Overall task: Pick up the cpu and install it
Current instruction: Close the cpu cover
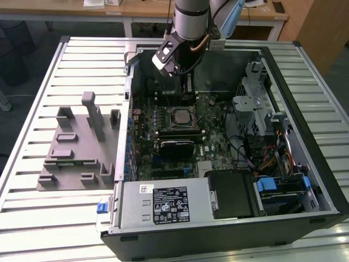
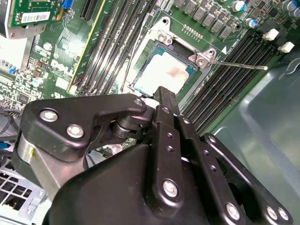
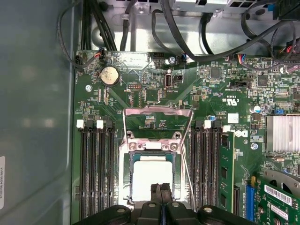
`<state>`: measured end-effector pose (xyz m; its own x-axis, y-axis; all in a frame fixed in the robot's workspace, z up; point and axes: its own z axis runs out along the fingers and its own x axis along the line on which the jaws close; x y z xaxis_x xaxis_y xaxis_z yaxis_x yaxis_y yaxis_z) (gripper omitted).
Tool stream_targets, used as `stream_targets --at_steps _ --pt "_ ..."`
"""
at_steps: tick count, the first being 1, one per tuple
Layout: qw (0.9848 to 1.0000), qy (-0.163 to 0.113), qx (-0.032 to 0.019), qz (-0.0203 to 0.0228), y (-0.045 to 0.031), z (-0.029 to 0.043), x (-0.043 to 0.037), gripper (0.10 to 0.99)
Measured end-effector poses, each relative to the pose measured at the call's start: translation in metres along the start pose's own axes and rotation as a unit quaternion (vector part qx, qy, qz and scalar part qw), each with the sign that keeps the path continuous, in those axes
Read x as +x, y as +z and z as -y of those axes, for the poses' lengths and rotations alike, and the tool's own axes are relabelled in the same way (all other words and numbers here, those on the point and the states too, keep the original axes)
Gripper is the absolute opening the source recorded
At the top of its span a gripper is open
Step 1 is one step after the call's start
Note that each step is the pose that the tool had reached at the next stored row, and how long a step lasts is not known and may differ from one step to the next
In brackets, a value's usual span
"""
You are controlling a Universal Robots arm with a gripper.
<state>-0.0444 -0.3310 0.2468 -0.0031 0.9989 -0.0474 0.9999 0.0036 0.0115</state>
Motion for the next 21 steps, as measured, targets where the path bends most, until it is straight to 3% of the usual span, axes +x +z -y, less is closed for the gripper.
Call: stream_targets --at_steps 21 --pt "1.0000 0.000 0.0000 0.0000 -0.0159 -0.0002 -0.0007 0.106"
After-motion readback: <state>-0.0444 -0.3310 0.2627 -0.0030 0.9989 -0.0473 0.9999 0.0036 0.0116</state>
